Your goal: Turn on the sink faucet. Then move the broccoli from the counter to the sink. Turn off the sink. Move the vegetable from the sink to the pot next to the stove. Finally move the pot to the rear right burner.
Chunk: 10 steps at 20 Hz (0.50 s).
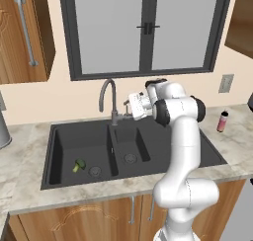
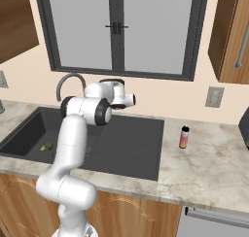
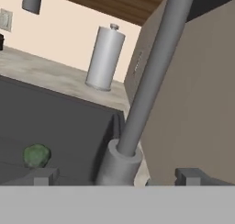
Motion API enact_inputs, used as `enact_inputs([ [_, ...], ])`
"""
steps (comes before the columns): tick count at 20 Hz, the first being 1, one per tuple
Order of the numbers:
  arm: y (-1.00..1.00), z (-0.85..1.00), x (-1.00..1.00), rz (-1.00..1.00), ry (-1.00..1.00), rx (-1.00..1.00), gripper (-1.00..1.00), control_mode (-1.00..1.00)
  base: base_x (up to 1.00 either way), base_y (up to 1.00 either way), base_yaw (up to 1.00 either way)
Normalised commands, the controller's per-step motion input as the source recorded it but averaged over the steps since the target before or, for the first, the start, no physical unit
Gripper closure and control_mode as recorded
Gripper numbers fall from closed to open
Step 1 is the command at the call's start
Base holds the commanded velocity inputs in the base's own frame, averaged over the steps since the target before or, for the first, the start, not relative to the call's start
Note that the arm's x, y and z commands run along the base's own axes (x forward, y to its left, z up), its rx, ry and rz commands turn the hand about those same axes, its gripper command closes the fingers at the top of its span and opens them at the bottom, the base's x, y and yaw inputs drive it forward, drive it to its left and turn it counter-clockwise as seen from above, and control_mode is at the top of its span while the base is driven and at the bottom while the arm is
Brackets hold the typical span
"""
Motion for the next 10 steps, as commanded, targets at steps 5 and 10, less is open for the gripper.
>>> enact_inputs([
  [5,-0.35,0.0,-0.16,0.0,-0.13,0.0,-1.0,-1.0,0.0,0.0,0.0],
  [10,-0.23,0.11,-0.43,0.0,-0.1,0.0,-1.0,-1.0,0.0,0.0,0.0],
])
